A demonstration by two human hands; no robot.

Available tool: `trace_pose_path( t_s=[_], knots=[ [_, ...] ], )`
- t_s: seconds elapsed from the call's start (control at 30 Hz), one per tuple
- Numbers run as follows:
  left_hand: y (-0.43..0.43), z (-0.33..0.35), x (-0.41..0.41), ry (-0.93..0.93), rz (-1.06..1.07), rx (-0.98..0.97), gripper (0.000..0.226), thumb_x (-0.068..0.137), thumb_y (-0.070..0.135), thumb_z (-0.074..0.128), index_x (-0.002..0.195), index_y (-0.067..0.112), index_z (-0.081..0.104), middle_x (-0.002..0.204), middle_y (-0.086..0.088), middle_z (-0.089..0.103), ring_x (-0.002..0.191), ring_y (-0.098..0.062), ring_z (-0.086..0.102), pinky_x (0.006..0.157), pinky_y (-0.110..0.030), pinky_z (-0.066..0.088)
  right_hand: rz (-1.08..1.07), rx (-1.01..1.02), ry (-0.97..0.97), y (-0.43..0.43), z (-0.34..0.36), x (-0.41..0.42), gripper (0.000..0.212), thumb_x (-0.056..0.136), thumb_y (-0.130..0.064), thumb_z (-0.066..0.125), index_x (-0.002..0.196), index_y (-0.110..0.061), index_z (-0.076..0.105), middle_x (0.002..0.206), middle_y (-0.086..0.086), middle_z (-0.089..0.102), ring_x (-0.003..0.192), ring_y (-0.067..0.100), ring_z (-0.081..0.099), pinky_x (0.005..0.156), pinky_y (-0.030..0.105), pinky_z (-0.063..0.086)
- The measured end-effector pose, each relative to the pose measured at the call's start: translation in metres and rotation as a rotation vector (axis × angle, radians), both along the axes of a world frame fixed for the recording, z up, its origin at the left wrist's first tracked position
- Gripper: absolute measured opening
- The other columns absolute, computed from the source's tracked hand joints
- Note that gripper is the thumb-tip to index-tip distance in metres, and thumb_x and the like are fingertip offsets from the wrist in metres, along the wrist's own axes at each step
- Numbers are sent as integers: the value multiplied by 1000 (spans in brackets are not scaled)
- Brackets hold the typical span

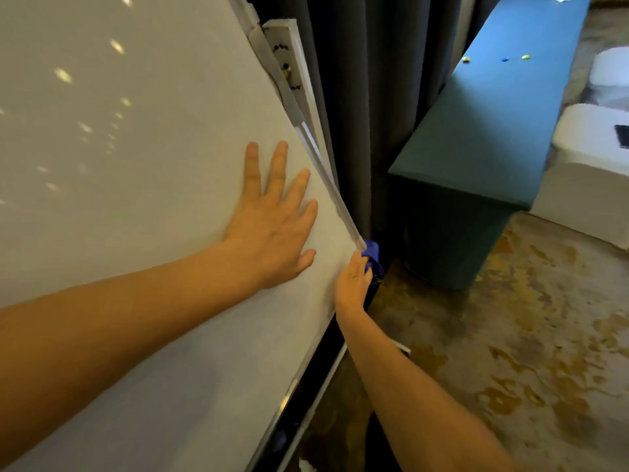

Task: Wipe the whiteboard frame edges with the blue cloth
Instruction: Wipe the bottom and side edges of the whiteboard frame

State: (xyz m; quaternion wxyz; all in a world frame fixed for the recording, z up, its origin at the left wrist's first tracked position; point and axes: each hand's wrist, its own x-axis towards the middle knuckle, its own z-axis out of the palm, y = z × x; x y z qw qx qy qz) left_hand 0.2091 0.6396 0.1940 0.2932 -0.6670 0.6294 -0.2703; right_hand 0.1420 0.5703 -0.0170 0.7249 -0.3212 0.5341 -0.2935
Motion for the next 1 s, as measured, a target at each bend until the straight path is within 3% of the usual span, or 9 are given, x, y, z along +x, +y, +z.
trace_pose_path(
  t_s=[0.17,0.27,0.37,0.47,0.53,0.63,0.73,0.87,1.0],
  knots=[
    [54,-96,-63,890,95,-123,40,90,39,51,119,16,64,137,-12,56,131,-37,44,110,-52,34,-28,570,-304,31,2,-35,67,96,-66,25,108,-12,63,85,12,75,79,32,69,64,38,57],
    [96,-173,-108,1243,406,-245,23,88,33,54,96,21,72,114,3,68,98,-16,63,90,-30,49,88,741,-308,7,-8,-48,71,93,-68,24,118,-14,62,110,18,66,104,39,59,80,46,49],
    [103,-223,-149,1577,1063,-722,14,84,26,62,76,28,73,87,7,74,83,-13,68,77,-30,53,262,851,-261,-15,-14,-51,67,91,-67,32,122,-18,66,121,14,67,111,36,59,91,43,48],
    [90,-229,-165,2193,1690,-1777,13,88,15,56,86,15,69,99,-9,73,96,-31,67,74,-36,50,410,873,-204,-30,-12,-59,60,92,-60,37,115,-16,70,113,15,71,103,36,62,91,43,49],
    [89,-219,-170,2470,1490,-2498,18,84,16,50,98,8,59,117,-14,65,107,-37,62,84,-46,49,460,896,-151,-36,-7,-68,46,97,-42,37,118,-13,67,110,15,69,97,34,61,91,40,48],
    [83,-201,-182,2341,856,-3159,49,76,28,57,120,9,54,127,-16,59,115,-39,57,100,-53,42,508,930,-25,-44,-4,-92,39,100,-29,31,104,-10,64,93,11,64,80,26,58,80,29,47],
    [67,-188,-204,2169,497,-3426,59,72,39,62,125,15,56,126,-14,62,114,-38,59,99,-53,44,566,972,2,-56,2,-120,34,101,-26,30,87,-10,57,70,3,49,59,15,43,50,19,43],
    [57,-191,-233,2111,131,-3586,69,73,60,64,125,15,57,125,-16,60,113,-39,58,86,-53,51,795,940,-74,-75,23,-153,30,88,-23,46,101,-4,66,86,16,62,86,32,59,101,37,45],
    [57,-196,-245,2110,-92,-3600,79,73,67,58,131,13,54,128,-17,59,114,-39,57,78,-52,53,986,846,97,-96,38,-188,44,101,-27,31,96,-2,67,89,22,67,78,33,63,79,45,52]
  ],
)
